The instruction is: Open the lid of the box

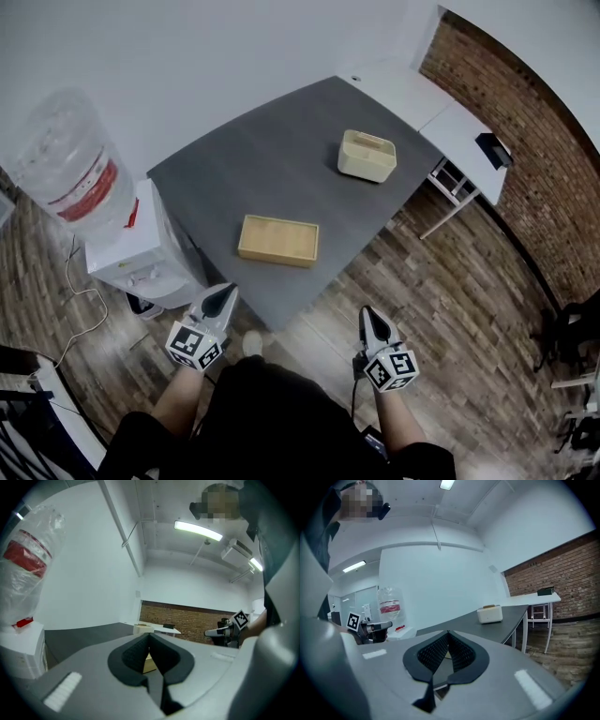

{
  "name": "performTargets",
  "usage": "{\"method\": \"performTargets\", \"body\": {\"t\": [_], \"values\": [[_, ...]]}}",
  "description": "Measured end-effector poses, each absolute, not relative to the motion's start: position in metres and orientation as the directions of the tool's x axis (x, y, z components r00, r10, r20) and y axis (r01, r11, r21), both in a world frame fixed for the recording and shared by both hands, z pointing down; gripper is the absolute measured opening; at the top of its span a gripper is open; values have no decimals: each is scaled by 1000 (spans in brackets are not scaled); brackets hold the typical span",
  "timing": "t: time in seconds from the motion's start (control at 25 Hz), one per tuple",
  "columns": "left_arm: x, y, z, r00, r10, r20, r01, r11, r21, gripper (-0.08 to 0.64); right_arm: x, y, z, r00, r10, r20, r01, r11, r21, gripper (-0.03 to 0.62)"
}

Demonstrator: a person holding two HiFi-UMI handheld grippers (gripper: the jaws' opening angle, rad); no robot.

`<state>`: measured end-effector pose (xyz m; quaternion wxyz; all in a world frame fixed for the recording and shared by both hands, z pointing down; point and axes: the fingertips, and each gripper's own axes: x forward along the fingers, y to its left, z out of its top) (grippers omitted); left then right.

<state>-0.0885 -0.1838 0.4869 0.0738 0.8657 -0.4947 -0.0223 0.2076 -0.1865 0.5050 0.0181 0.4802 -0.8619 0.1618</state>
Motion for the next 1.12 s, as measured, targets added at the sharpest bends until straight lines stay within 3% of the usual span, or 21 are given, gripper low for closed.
{"method": "performTargets", "body": {"t": [0.68,1.12], "values": [[-118,-283,537,595,-787,163,-801,-564,200,0,158,-270,522,-464,-838,286,-883,411,-227,3],[-138,-318,583,528,-796,298,-842,-443,309,15,131,-315,558,-471,-781,410,-882,418,-217,3]]}}
